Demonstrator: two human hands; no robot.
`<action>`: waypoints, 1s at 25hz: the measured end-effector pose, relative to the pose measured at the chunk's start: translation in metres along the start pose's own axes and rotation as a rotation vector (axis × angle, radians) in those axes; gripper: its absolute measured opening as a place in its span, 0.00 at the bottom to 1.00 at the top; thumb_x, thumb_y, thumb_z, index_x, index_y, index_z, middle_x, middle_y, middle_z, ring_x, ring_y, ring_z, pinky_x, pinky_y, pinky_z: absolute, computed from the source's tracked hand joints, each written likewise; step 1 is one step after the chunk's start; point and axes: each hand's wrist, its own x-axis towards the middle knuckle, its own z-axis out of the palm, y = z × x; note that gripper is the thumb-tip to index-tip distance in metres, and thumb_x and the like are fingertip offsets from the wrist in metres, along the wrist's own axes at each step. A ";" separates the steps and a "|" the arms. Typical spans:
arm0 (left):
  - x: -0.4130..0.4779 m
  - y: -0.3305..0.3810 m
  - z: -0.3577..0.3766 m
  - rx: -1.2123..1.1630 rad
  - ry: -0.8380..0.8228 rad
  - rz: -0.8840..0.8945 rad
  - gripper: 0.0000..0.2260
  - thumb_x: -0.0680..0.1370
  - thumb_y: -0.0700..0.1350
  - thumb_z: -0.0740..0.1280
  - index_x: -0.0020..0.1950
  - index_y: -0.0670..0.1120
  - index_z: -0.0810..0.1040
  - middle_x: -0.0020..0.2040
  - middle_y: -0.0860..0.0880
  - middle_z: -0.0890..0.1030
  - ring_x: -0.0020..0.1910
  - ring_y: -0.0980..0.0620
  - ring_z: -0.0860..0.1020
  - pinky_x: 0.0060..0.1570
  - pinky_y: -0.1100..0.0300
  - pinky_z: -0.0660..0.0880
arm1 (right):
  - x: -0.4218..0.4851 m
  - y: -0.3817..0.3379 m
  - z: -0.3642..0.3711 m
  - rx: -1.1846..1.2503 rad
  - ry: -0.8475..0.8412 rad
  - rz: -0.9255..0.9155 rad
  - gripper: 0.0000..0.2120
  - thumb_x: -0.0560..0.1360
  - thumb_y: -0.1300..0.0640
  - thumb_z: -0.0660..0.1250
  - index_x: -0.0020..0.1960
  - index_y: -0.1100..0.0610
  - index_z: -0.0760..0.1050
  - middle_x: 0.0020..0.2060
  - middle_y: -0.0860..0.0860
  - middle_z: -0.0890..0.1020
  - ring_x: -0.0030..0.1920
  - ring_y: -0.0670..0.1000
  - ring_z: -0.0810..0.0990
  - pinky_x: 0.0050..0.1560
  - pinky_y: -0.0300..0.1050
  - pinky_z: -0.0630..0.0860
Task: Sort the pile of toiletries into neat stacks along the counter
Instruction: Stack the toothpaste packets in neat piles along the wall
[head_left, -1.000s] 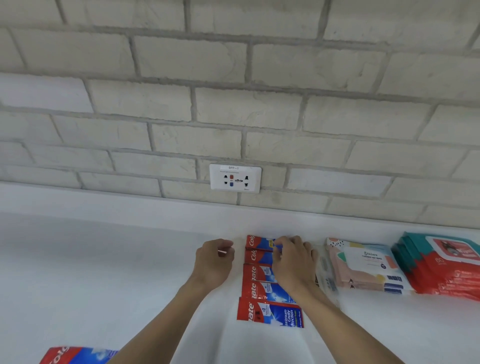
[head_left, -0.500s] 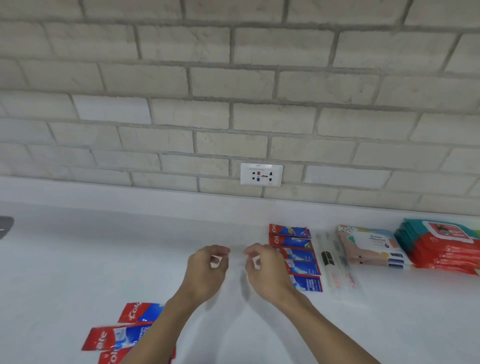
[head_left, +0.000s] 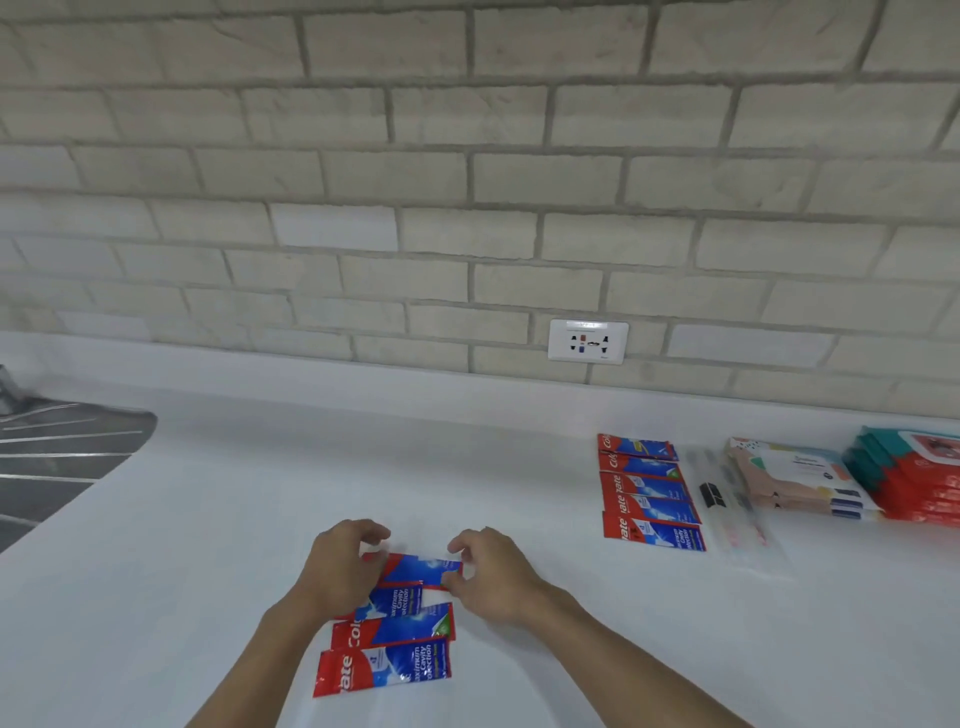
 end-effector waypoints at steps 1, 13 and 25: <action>-0.001 -0.008 0.000 0.036 -0.014 -0.016 0.15 0.78 0.49 0.65 0.65 0.48 0.74 0.62 0.50 0.77 0.56 0.55 0.75 0.44 0.69 0.75 | -0.001 -0.002 0.005 -0.033 -0.005 0.003 0.21 0.77 0.48 0.65 0.67 0.53 0.69 0.63 0.51 0.72 0.64 0.50 0.70 0.59 0.42 0.73; -0.002 -0.022 0.007 0.262 -0.055 -0.041 0.20 0.76 0.56 0.66 0.67 0.54 0.72 0.67 0.50 0.70 0.65 0.49 0.69 0.61 0.55 0.71 | -0.006 -0.009 0.020 -0.137 0.074 0.016 0.17 0.77 0.50 0.66 0.64 0.52 0.72 0.62 0.51 0.70 0.62 0.49 0.71 0.59 0.43 0.75; 0.009 -0.010 0.008 0.212 -0.184 -0.002 0.15 0.72 0.53 0.72 0.52 0.55 0.68 0.57 0.53 0.76 0.59 0.52 0.73 0.58 0.54 0.75 | -0.011 -0.001 0.018 0.022 0.076 0.091 0.14 0.75 0.54 0.70 0.58 0.53 0.70 0.53 0.48 0.69 0.56 0.48 0.74 0.48 0.36 0.75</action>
